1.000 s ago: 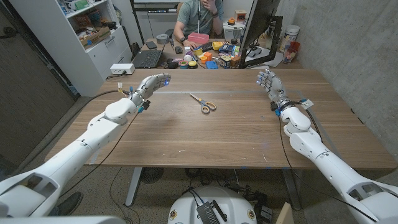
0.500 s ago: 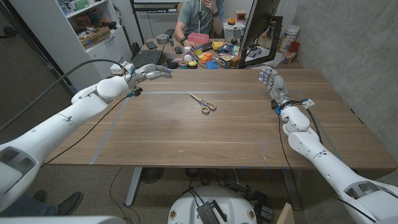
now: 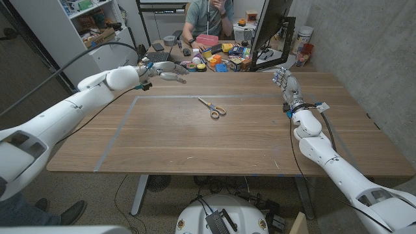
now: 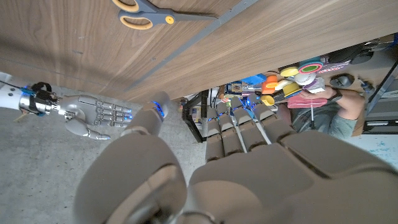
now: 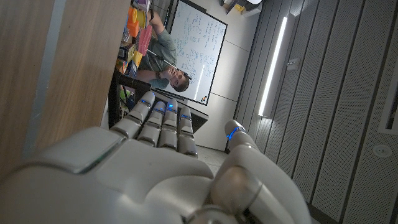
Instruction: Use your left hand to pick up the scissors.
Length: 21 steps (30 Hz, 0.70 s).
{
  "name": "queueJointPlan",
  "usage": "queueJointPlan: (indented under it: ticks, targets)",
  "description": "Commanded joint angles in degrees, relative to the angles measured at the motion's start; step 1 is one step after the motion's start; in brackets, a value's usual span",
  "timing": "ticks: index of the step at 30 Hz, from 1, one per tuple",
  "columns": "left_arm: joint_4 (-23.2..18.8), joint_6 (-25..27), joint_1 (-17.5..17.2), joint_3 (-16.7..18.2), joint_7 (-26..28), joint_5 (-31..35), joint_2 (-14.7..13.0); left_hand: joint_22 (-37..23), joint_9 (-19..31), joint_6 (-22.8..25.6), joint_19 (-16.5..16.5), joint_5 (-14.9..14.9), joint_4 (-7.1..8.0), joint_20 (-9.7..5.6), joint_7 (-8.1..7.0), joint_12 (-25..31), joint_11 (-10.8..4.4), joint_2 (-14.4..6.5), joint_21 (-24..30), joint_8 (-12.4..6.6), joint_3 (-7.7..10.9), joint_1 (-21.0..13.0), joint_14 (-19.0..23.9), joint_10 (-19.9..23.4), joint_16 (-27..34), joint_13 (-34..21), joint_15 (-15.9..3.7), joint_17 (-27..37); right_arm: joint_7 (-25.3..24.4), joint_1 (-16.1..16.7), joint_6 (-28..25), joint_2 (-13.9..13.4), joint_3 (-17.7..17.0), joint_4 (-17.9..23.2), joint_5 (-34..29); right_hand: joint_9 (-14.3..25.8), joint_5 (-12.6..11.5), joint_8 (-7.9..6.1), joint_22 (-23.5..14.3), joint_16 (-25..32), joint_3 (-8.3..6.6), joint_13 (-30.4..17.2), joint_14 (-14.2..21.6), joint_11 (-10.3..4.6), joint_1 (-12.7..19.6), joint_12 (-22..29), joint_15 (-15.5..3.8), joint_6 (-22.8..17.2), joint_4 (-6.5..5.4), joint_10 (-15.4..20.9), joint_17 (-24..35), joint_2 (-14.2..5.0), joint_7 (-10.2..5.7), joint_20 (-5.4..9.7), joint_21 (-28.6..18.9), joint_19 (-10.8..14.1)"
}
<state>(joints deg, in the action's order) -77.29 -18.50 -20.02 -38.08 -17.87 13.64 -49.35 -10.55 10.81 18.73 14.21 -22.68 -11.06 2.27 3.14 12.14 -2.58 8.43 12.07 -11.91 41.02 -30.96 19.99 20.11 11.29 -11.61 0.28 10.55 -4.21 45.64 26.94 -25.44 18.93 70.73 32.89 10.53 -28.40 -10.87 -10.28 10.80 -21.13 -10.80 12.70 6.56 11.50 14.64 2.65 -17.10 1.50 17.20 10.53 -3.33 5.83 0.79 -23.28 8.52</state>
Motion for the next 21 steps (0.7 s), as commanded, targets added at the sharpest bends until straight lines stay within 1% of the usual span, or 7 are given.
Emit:
queueJointPlan:
  ticks: [1,6,9,11,15,18,21]
  targets:
    - [11.42,-13.01,10.11,-5.36,-7.66,5.20,5.11,-0.14,0.23,0.41,0.14,-0.37,0.11,0.14,-0.06,-0.05,-0.01,0.14,0.08,-0.25,0.35,-0.78,0.52,-0.21,0.20,-0.23,-0.15,0.07,-3.42,-0.13,1.21,1.22,0.31,0.01,-2.09,0.14,-0.27,-0.53,-0.08,0.36,0.27,-0.08,0.37,0.05,-0.09,-0.15,0.01,-0.35,0.12,0.50,0.19,0.28,-0.30,-0.09,0.13,0.06]
    - [15.11,-18.05,14.37,-7.75,-9.99,8.62,6.36,-0.18,0.23,0.17,0.14,-0.37,0.20,0.11,0.01,-0.09,0.04,0.44,0.09,-0.15,0.36,-1.30,0.46,-0.36,0.15,-0.25,-0.02,0.09,-5.19,-0.06,1.73,1.71,0.22,0.41,-3.07,0.14,-0.26,-0.54,-0.08,0.34,0.32,-0.09,0.35,0.08,-0.14,-0.16,0.00,-0.42,0.12,0.58,0.19,0.31,-0.36,-0.14,0.22,-0.03]
    - [15.67,-19.91,16.45,-8.98,-10.94,11.69,6.29,-0.20,0.24,0.07,0.17,-0.36,0.24,0.05,-0.03,-0.11,-0.05,0.60,0.10,-0.10,0.37,-1.59,0.45,-0.44,0.13,-0.26,-0.01,0.10,-5.81,-0.26,1.95,1.99,0.25,0.42,-3.51,0.14,-0.26,-0.55,-0.09,0.34,0.35,-0.09,0.37,0.07,-0.17,-0.17,0.03,-0.44,0.12,0.60,0.19,0.32,-0.39,-0.13,0.27,-0.06]
    - [17.27,-20.52,17.70,-9.45,-12.33,11.68,6.81,-0.21,0.24,-0.12,0.18,-0.37,0.27,0.02,-0.01,-0.15,-0.06,0.72,0.11,-0.03,0.37,-1.81,0.36,-0.57,0.09,-0.27,0.02,0.11,-6.20,-0.28,1.95,2.02,0.29,0.63,-3.86,0.14,-0.27,-0.56,-0.09,0.34,0.36,-0.09,0.37,0.08,-0.19,-0.18,0.02,-0.47,0.12,0.61,0.19,0.32,-0.41,-0.14,0.31,-0.07]
    - [23.18,-22.66,20.57,-10.12,-14.61,9.01,9.43,-0.23,0.25,-0.26,0.04,-0.38,0.31,-0.02,0.02,-0.17,-0.04,0.89,0.06,0.03,0.36,-2.15,0.38,-0.68,0.09,-0.28,0.03,0.13,-7.39,-0.12,1.85,2.12,0.25,1.18,-4.57,0.14,-0.26,-0.55,-0.09,0.35,0.41,-0.09,0.43,0.07,-0.24,-0.19,0.01,-0.48,0.11,0.69,0.19,0.34,-0.41,-0.14,0.37,-0.08]
    - [23.13,-23.95,21.78,-11.39,-13.48,12.02,9.63,-0.25,0.25,-0.48,-0.14,-0.38,0.34,-0.02,0.07,-0.24,0.03,1.03,0.00,0.11,0.36,-2.45,0.27,-0.92,0.04,-0.29,0.16,0.15,-7.76,-0.04,1.78,2.18,0.21,1.38,-4.69,0.14,-0.26,-0.55,-0.09,0.36,0.45,-0.09,0.46,-0.03,-0.28,-0.21,0.04,-0.51,0.11,0.68,0.19,0.35,-0.42,-0.18,0.44,-0.13]
    - [24.35,-25.03,24.31,-13.73,-14.56,15.33,11.16,-0.27,0.26,-0.75,-0.51,-0.38,0.38,0.09,0.13,-0.39,0.01,1.30,-0.13,0.20,0.29,-2.86,-0.33,-1.40,-0.19,-0.31,0.42,0.18,-8.07,-0.05,2.06,2.25,0.13,1.50,-4.95,0.14,-0.26,-0.56,-0.09,0.37,0.49,-0.09,0.49,0.05,-0.32,-0.22,0.04,-0.56,0.10,0.76,0.19,0.36,-0.45,-0.21,0.51,-0.16]
